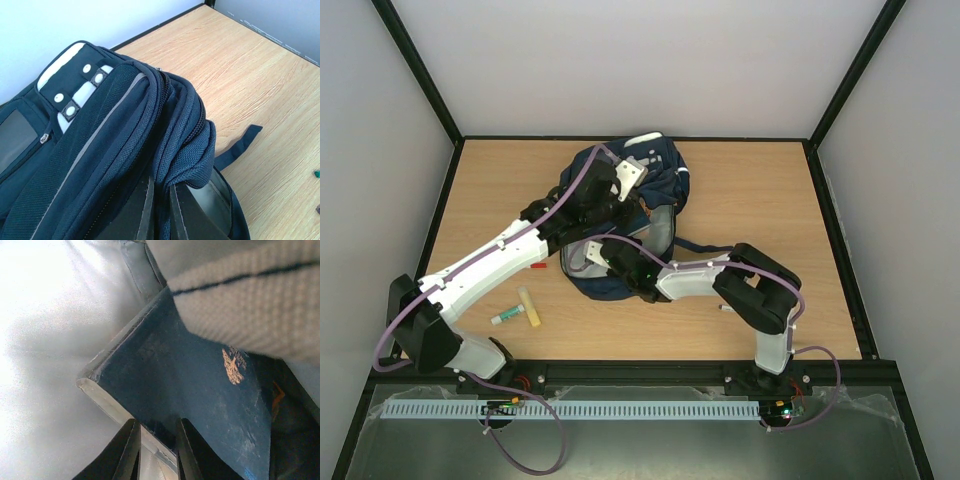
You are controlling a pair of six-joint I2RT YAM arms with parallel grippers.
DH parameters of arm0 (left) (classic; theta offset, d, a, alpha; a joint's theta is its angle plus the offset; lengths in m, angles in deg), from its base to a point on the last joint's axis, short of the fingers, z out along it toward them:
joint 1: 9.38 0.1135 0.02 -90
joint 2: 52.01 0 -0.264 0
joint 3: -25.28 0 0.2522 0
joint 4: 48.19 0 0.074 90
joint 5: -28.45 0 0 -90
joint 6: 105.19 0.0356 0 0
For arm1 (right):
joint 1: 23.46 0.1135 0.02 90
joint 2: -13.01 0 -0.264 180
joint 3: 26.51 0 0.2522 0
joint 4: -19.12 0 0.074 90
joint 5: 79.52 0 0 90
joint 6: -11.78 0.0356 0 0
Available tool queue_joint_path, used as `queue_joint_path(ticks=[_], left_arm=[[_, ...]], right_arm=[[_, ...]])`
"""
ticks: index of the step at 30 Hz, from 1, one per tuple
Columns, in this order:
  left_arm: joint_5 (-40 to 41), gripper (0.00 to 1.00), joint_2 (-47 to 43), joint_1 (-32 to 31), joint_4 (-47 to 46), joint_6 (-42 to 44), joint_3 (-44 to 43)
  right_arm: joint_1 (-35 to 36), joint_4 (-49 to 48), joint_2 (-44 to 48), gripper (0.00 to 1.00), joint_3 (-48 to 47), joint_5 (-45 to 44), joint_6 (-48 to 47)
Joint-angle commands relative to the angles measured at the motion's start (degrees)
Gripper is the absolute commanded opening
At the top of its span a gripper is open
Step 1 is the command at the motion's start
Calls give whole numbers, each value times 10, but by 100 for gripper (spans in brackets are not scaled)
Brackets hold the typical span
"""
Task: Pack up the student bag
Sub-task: Place the book in the student bag, then zip the student bag at the center of the board.
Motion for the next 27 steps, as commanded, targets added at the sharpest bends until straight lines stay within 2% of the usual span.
queue_joint_path(ticks=[1, 5, 10, 15, 19, 22, 25, 27], left_arm=[[-25, 2, -35, -1, -42, -14, -15], [-22, 2, -36, -2, -42, -13, -14], [-17, 2, -32, -2, -41, -13, -14], [-11, 2, -22, -1, -39, -12, -14], [1, 3, -12, -2, -37, -9, -13], [23, 2, 2, -2, -40, -7, -8], [33, 2, 33, -2, -55, 2, 5], [28, 2, 63, -2, -51, 6, 3]], right_arm=[[-27, -51, -19, 21, 3, -68, 23], [-27, 17, 4, 24, -13, -33, 62], [-26, 173, 93, 33, -18, 56, 130], [-27, 326, 203, 43, 11, 207, 158], [-45, 409, 293, 45, 39, 307, 200], [-117, 449, 356, 44, 31, 392, 248], [-241, 470, 409, 43, 20, 492, 298], [-306, 470, 438, 42, 21, 524, 328]])
